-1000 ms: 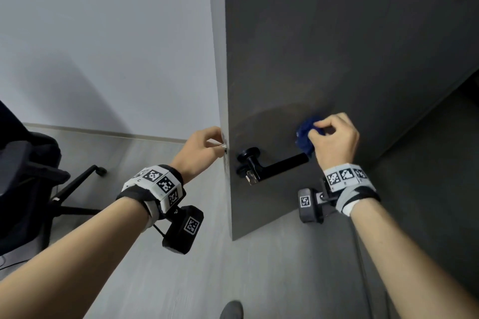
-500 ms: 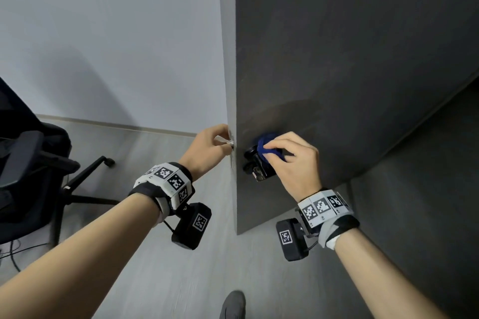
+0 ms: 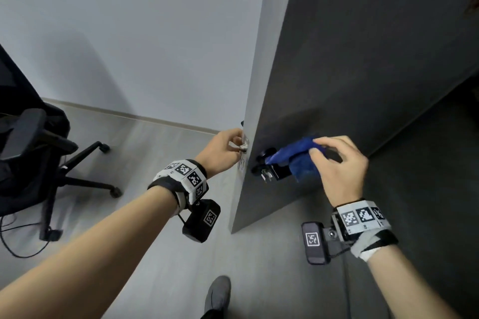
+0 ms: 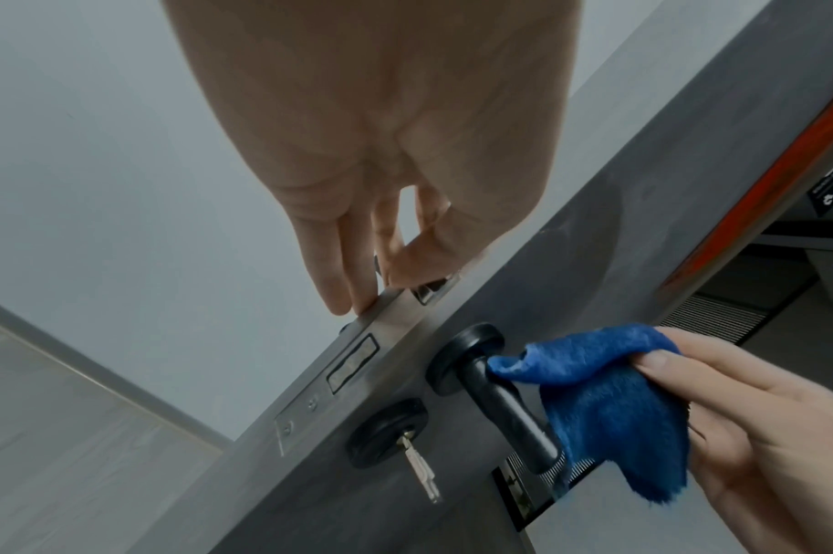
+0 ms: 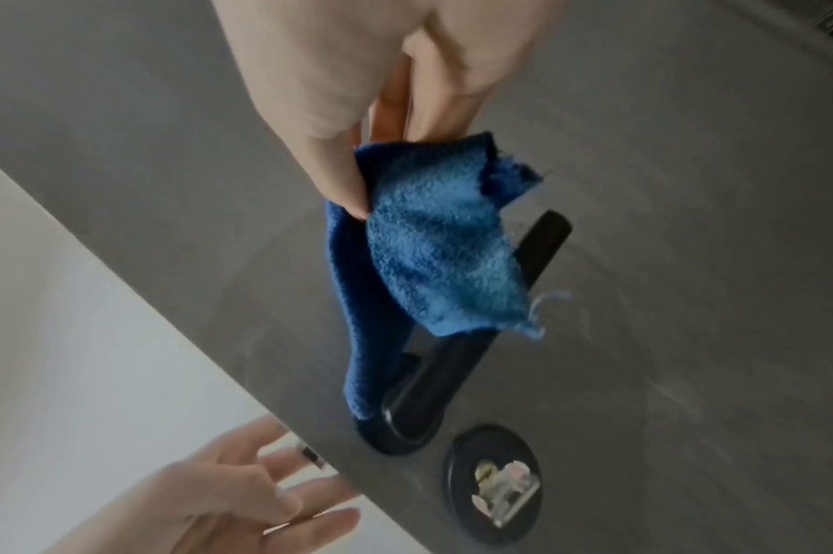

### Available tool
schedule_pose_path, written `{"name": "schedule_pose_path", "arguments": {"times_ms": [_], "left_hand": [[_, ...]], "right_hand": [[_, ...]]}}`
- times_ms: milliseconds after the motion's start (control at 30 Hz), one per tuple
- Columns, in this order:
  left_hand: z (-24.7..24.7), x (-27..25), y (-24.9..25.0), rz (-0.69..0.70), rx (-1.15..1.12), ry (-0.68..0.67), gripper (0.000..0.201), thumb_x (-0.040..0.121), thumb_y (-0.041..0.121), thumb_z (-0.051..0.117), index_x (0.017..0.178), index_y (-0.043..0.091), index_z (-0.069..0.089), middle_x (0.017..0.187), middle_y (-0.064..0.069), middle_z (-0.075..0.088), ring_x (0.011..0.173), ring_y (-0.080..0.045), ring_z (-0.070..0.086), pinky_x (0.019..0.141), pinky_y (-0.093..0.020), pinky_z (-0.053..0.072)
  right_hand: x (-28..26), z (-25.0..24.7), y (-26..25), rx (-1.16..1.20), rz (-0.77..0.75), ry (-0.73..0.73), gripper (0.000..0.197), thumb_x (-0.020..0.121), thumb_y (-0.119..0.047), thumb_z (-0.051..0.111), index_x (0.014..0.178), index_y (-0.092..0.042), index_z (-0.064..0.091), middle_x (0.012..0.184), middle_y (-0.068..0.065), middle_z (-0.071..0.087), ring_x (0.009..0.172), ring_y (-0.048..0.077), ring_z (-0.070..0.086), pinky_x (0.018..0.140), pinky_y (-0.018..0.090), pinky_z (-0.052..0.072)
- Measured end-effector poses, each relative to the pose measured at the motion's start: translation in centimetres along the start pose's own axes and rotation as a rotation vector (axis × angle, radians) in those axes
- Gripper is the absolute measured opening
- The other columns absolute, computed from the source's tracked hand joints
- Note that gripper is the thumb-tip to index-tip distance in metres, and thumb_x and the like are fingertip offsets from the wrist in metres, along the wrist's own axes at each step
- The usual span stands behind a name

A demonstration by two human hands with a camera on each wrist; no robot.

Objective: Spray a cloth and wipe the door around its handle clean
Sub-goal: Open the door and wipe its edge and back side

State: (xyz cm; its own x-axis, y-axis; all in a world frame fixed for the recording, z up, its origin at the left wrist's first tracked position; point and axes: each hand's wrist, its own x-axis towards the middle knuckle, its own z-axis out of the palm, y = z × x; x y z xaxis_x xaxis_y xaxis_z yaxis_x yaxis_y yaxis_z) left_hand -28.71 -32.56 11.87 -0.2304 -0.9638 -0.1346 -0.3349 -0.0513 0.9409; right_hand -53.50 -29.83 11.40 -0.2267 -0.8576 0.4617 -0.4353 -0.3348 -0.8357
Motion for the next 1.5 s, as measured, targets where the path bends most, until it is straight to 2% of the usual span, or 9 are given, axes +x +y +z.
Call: {"name": "schedule_pose_path", "arguments": {"times_ms": [100, 367, 500, 600, 700, 933, 1067, 1267, 1500], "left_hand": [[1.5, -1.5, 0.4, 0.008, -0.007, -0.007, 0.044, 0.074, -0.022, 0.037, 0.078, 0.019, 0.053, 0.079, 0.0, 0.048, 0.074, -0.021, 0.048, 0.055, -0.01, 0.039], [7.5, -6.9, 1.8, -0.003, 0.012, -0.042, 0.039, 0.071, -0.018, 0.04, 0.098, -0.002, 0.063, 0.084, -0.003, 0.056, 0.078, -0.02, 0.056, 0.071, -0.022, 0.048], [9.4, -8.6, 2.9, 0.012, 0.144, -0.109, 0.038, 0.07, -0.004, 0.047, 0.094, 0.017, 0.068, 0.084, 0.001, 0.065, 0.082, -0.016, 0.062, 0.074, -0.026, 0.048], [10.5, -8.6, 3.5, 0.141, 0.359, -0.034, 0.055, 0.071, -0.012, 0.044, 0.111, 0.018, 0.065, 0.11, 0.001, 0.064, 0.105, -0.016, 0.06, 0.085, -0.025, 0.046], [12.7, -7.6, 3.6, 0.307, 0.554, -0.146, 0.077, 0.063, -0.017, 0.038, 0.132, 0.012, 0.057, 0.136, -0.002, 0.052, 0.127, -0.016, 0.047, 0.105, -0.021, 0.035], [18.2, -6.2, 0.9, 0.475, 0.892, -0.323, 0.081, 0.064, -0.01, 0.04, 0.138, 0.022, 0.052, 0.16, 0.004, 0.025, 0.152, -0.021, 0.018, 0.116, -0.042, 0.036], [21.0, -7.3, 2.6, 0.592, 0.997, -0.324, 0.069, 0.07, -0.006, 0.048, 0.135, 0.016, 0.054, 0.16, -0.005, 0.026, 0.154, -0.026, 0.001, 0.121, -0.046, 0.024], [24.8, -9.1, 4.3, 0.658, 0.997, -0.386, 0.064, 0.07, -0.003, 0.054, 0.134, 0.009, 0.056, 0.154, -0.005, 0.038, 0.154, -0.025, 0.007, 0.123, -0.04, 0.018], [29.7, -10.2, 7.0, 0.632, 0.959, -0.51, 0.051, 0.071, -0.006, 0.056, 0.12, 0.003, 0.067, 0.136, -0.002, 0.054, 0.15, -0.022, 0.022, 0.125, -0.037, 0.004]], "right_hand": [[-1.7, -2.3, 0.2, -0.007, 0.073, -0.073, 0.03, 0.078, 0.007, 0.073, 0.088, -0.021, 0.074, 0.092, 0.002, 0.07, 0.088, 0.017, 0.069, 0.077, 0.027, 0.054], [-7.9, -4.9, 0.4, -0.132, 0.026, -0.244, 0.023, 0.08, -0.003, 0.076, 0.1, -0.012, 0.077, 0.097, -0.003, 0.069, 0.088, 0.01, 0.066, 0.075, 0.031, 0.056], [-10.1, -8.3, 0.6, -0.293, 0.011, -0.23, 0.018, 0.083, -0.013, 0.073, 0.101, -0.017, 0.077, 0.105, -0.007, 0.07, 0.09, 0.016, 0.067, 0.078, 0.037, 0.056], [-12.4, -11.0, 0.2, -0.349, 0.076, -0.213, 0.022, 0.085, -0.02, 0.071, 0.105, -0.026, 0.074, 0.11, -0.01, 0.072, 0.096, 0.019, 0.069, 0.079, 0.038, 0.056], [-14.4, -13.0, -0.3, -0.425, 0.117, -0.174, 0.022, 0.083, -0.023, 0.074, 0.105, -0.027, 0.071, 0.107, -0.009, 0.073, 0.094, 0.021, 0.069, 0.074, 0.038, 0.056], [-20.4, -17.8, 1.1, -0.672, -0.14, -0.174, 0.032, 0.06, 0.01, 0.075, 0.074, -0.019, 0.076, 0.087, -0.007, 0.069, 0.091, 0.011, 0.058, 0.056, 0.027, 0.052], [-24.8, -21.7, 1.5, -0.593, 0.085, -0.139, 0.031, 0.058, 0.005, 0.071, 0.073, -0.021, 0.076, 0.084, -0.01, 0.067, 0.083, 0.01, 0.06, 0.061, 0.033, 0.054], [-30.5, -25.9, 1.1, -0.497, 0.39, -0.035, 0.032, 0.071, 0.006, 0.065, 0.079, -0.023, 0.073, 0.095, -0.018, 0.062, 0.082, 0.011, 0.065, 0.061, 0.041, 0.058], [-34.1, -29.9, 0.3, -0.443, 0.507, 0.058, 0.033, 0.075, 0.007, 0.067, 0.074, -0.026, 0.072, 0.091, -0.016, 0.064, 0.08, 0.008, 0.067, 0.06, 0.016, 0.052]]}}
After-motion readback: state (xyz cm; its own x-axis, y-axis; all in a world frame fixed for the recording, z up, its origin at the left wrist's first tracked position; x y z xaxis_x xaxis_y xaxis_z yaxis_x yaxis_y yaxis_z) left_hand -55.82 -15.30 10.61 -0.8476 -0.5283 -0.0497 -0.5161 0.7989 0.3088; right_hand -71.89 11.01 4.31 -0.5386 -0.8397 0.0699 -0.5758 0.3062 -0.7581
